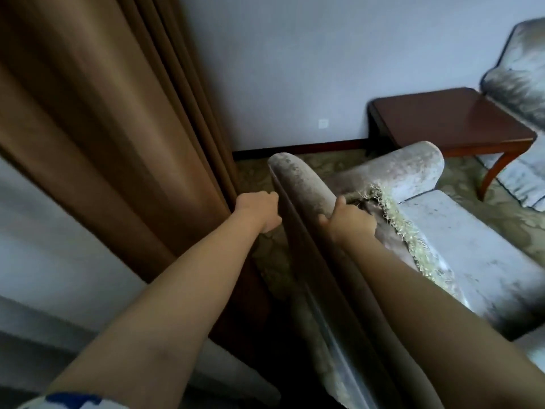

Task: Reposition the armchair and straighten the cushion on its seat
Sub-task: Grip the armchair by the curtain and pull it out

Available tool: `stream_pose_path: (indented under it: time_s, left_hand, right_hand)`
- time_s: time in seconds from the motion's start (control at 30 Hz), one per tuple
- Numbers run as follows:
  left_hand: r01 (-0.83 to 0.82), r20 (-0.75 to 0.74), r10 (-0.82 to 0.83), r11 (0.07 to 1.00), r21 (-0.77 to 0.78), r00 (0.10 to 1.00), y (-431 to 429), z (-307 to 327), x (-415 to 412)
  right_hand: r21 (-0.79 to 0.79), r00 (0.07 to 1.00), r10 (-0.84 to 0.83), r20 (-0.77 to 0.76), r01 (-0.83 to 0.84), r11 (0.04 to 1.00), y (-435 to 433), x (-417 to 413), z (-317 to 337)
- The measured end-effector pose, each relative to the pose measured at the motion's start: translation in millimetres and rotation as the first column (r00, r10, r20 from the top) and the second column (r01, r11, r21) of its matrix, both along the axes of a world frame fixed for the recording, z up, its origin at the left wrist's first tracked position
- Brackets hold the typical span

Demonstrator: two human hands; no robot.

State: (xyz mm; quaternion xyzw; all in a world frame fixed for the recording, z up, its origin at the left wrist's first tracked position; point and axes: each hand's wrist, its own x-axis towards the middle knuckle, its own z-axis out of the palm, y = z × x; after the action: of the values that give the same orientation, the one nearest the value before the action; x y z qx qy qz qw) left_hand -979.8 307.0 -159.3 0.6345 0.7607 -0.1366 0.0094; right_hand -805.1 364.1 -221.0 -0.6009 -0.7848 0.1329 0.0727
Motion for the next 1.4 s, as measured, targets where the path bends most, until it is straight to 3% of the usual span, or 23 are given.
stream_pose_path:
  time_s: [0.3,0.57,0.7,0.77,0.9,1.1,1.3,1.4]
  left_hand:
    - [0.039,0.028,-0.037,0.998,-0.053,0.999,170.6,-42.7,-40.7]
    - [0.001,0.086,0.003,0.999,-0.043,0.996,279.9,-87.4,-72.8]
    - [0.009,0.116,-0.011,1.0,0.02,0.993,314.4,-124.2,-106.9]
    - [-0.024,0.242,0.011,0.998,0.052,0.97,325.3,-140.9,-124.8]
    - [0.07,0.441,-0.171,0.969,0.236,0.881,334.4,-165.5,-150.8]
    - [0.448,0.448,-0.607,0.792,0.415,0.657,342.1,-173.5,-190.1]
    - [0.418,0.482,-0.647,0.756,0.503,0.59,342.9,-181.3,-191.8]
    - [0.422,0.46,-0.652,0.75,0.509,0.603,340.7,-180.1,-193.4]
  right_hand:
    - [-0.042,0.989,-0.142,0.043,0.144,0.989,119.1,-44.9,-33.0]
    - [-0.154,0.991,-0.126,-0.042,0.118,0.981,180.4,-131.1,-57.0]
    - [-0.255,0.981,-0.186,0.053,0.194,0.947,193.8,-177.8,-68.4]
    - [-0.292,0.961,-0.231,0.151,0.266,0.919,199.4,-200.8,-74.8]
    - [-0.187,0.911,-0.34,0.234,0.385,0.904,206.3,-229.2,-91.6]
    - [0.033,0.899,-0.378,0.22,0.381,0.924,208.1,-229.9,-98.7]
    - [0.172,0.909,-0.377,0.176,0.349,0.921,208.5,-229.9,-110.4]
    - [0.178,0.905,-0.397,0.154,0.37,0.912,201.4,-232.1,-107.2]
